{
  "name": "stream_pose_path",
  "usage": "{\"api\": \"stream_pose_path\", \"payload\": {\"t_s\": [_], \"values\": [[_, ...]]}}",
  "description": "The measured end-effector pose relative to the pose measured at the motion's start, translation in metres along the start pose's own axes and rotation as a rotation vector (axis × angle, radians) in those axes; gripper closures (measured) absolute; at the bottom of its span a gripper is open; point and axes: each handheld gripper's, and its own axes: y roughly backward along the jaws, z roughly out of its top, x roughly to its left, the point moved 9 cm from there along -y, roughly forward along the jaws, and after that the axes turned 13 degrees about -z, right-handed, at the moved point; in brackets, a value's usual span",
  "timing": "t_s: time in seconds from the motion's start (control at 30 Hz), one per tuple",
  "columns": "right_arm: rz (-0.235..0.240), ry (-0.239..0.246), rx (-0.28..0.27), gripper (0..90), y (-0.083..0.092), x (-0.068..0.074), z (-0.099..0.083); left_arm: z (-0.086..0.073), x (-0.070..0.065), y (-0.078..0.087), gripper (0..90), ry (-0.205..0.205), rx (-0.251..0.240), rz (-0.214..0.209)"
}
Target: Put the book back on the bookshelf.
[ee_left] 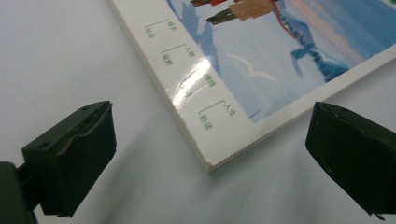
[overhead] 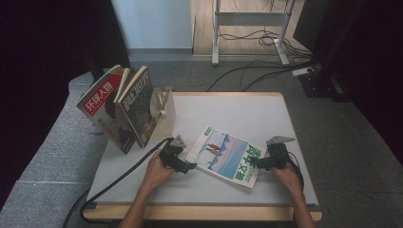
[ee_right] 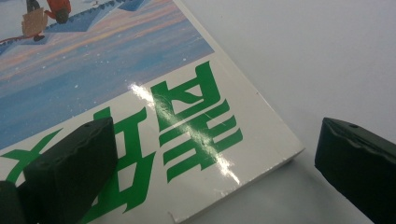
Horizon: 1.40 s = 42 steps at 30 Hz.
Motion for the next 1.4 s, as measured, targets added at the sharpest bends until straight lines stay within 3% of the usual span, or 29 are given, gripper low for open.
{"api": "stream_pose_path", "payload": {"t_s": [0.07,0.2,0.3,0.43,0.57,0.8,0.9,1.03,1.17,1.4], "values": [[0.009,-0.008,0.001,0.0,-0.001,0.001,0.000,0.001,0.000,-0.005,1.4,-0.010,0.022,-0.001],[0.034,-0.030,0.004,0.0,-0.003,0.004,0.000,0.003,-0.001,-0.013,2.2,0.006,-0.007,-0.041],[0.025,-0.037,0.001,0.0,-0.004,0.005,0.000,0.000,-0.002,-0.018,2.5,0.007,0.000,-0.056],[0.018,-0.039,-0.007,0.0,-0.004,0.005,0.000,0.002,-0.009,-0.022,3.6,0.001,-0.027,-0.076],[0.009,-0.042,-0.015,0.0,-0.003,0.005,0.000,0.001,-0.011,-0.025,0.0,0.007,-0.029,-0.065],[0.001,-0.031,-0.003,0.0,0.000,0.010,-0.002,-0.004,-0.017,-0.024,0.0,-0.005,0.006,-0.005],[0.008,-0.031,-0.006,0.0,0.001,0.013,-0.003,-0.007,-0.021,-0.022,0.0,0.008,0.010,-0.010],[0.026,-0.026,-0.009,0.0,0.003,0.019,-0.005,-0.013,-0.028,-0.015,0.0,0.043,-0.008,-0.056],[0.040,-0.013,-0.006,0.0,0.005,0.026,-0.006,-0.020,-0.035,-0.009,0.0,0.057,-0.019,-0.074],[0.059,-0.003,-0.016,0.0,0.008,0.037,-0.009,-0.030,-0.045,-0.003,0.0,0.033,0.056,-0.030]]}}
